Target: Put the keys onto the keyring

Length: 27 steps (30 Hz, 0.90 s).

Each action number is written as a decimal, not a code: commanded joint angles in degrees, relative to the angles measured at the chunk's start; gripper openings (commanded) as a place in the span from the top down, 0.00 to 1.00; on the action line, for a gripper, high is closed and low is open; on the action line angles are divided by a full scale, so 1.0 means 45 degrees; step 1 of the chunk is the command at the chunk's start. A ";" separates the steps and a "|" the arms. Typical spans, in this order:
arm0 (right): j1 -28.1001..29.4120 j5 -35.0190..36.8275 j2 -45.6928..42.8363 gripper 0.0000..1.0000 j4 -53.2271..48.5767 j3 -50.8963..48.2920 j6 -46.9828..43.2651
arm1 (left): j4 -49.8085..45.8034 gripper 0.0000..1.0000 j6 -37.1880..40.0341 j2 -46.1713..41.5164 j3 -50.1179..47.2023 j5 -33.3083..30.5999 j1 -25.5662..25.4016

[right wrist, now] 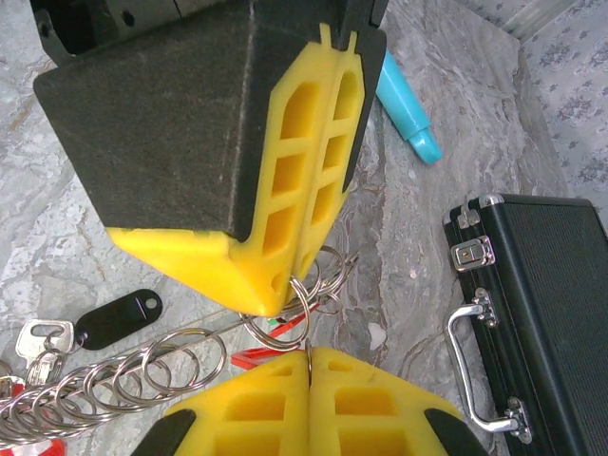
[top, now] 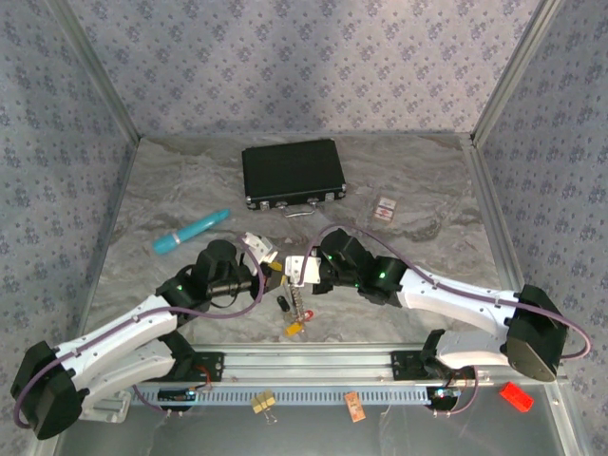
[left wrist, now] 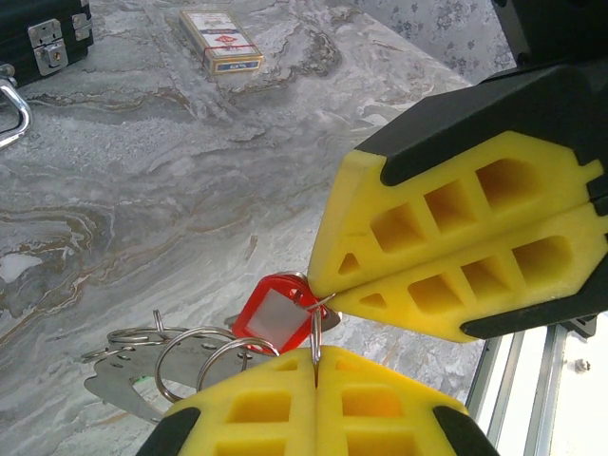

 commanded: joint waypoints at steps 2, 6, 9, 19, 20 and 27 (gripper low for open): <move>-0.0022 -0.0220 -0.0149 1.00 0.0056 0.0154 0.0245 | 0.0574 1.00 -0.0159 0.0002 0.0372 0.0337 0.0043; -0.0009 -0.0402 -0.0147 1.00 -0.0054 0.0140 0.0189 | 0.0535 1.00 -0.0168 0.0002 0.0399 0.0318 0.0045; 0.0020 -0.0571 -0.0169 1.00 -0.0128 0.0131 0.0117 | 0.0535 1.00 -0.0188 0.0004 0.0411 0.0264 0.0030; 0.0279 -0.0796 -0.0160 1.00 -0.0650 0.0144 -0.0323 | 0.0476 1.00 -0.0217 0.0022 0.0450 0.0035 0.0036; 0.0289 -0.0832 -0.0130 1.00 -0.0725 0.0169 -0.0319 | 0.0476 1.00 -0.0217 0.0022 0.0440 -0.0005 0.0034; 0.0354 -0.1240 -0.0091 1.00 -0.1023 0.0344 -0.0358 | 0.0478 1.00 -0.0236 0.0117 0.0485 -0.0158 0.0041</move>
